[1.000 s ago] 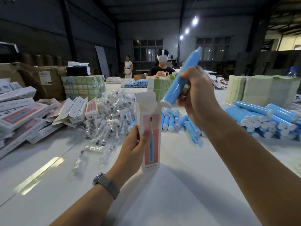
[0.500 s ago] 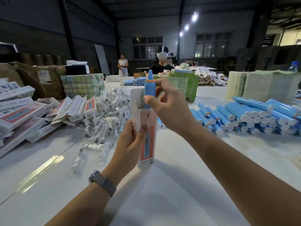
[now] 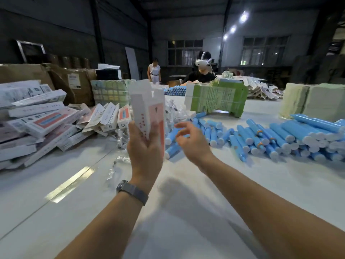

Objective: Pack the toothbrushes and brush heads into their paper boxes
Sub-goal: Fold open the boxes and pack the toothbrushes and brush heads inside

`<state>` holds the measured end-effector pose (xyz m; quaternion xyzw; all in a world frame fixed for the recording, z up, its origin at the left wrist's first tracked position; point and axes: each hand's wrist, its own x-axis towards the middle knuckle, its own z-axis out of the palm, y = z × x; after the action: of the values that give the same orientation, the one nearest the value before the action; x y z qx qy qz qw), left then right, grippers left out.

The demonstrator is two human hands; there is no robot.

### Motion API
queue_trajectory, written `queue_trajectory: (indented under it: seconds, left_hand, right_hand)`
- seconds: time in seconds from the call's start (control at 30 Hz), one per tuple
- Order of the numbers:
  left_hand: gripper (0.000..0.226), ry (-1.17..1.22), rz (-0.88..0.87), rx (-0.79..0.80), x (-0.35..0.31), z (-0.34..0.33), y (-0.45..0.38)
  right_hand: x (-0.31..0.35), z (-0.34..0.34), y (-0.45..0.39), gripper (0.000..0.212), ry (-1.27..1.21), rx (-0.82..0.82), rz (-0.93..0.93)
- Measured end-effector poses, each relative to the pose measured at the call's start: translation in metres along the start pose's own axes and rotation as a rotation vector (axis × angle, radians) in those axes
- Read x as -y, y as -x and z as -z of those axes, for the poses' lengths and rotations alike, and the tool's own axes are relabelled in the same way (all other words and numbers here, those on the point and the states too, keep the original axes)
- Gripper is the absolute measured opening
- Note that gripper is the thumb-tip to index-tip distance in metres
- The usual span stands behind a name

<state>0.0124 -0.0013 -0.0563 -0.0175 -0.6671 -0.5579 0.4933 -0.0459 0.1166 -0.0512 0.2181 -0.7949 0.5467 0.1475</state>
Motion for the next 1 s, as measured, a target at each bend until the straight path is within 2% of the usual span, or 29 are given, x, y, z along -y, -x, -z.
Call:
queue_trajectory:
  seconds: [0.07, 0.13, 0.27, 0.33, 0.4, 0.47, 0.53, 0.63, 0.7, 0.77, 0.87, 1.0]
  left_hand:
    - [0.039, -0.053, -0.03, -0.083, 0.0, 0.008, -0.008]
    - [0.05, -0.123, -0.09, -0.102, 0.0, 0.014, -0.01]
    - [0.047, -0.207, -0.12, -0.095, -0.001, 0.02, -0.011]
    - [0.037, -0.177, -0.115, -0.103, -0.003, 0.021, -0.013]
    - [0.03, -0.101, -0.116, -0.09, -0.002, 0.019, -0.013]
    - [0.031, -0.026, -0.102, -0.051, -0.001, 0.015, -0.009]
    - [0.027, 0.042, -0.041, 0.019, -0.003, 0.01, -0.005]
    - [0.015, 0.27, 0.12, 0.183, -0.006, 0.005, 0.002]
    - [0.025, 0.33, 0.15, 0.318, -0.006, 0.0, 0.011]
    - [0.033, 0.383, 0.227, 0.44, -0.004, -0.006, 0.022]
    - [0.035, 0.475, 0.389, 0.565, -0.002, -0.015, 0.037]
    - [0.018, 0.532, 0.417, 0.601, -0.003, -0.018, 0.043]
  right_hand:
    - [-0.009, -0.026, -0.003, 0.035, 0.353, 0.315, 0.142]
    - [-0.013, -0.05, -0.003, 0.033, 0.522, 0.519, 0.229]
    - [-0.01, -0.073, -0.003, 0.023, 0.616, 0.573, 0.234]
    - [-0.006, -0.07, -0.007, 0.019, 0.673, 0.586, 0.207]
    - [-0.003, -0.056, -0.009, 0.015, 0.791, 0.587, 0.27]
    - [-0.002, -0.033, -0.01, 0.028, 0.856, 0.545, 0.282]
    - [0.002, -0.001, -0.01, 0.041, 0.744, 0.425, 0.229]
    - [0.018, 0.049, -0.009, 0.045, 0.215, 0.079, 0.143]
    - [0.035, 0.079, -0.001, 0.049, -0.24, -0.071, 0.112]
    - [0.052, 0.097, 0.008, 0.051, -0.459, -0.123, 0.162]
    - [0.076, 0.103, 0.021, 0.045, -0.466, -0.162, 0.285]
    - [0.094, 0.095, 0.028, 0.033, -0.328, -0.159, 0.447]
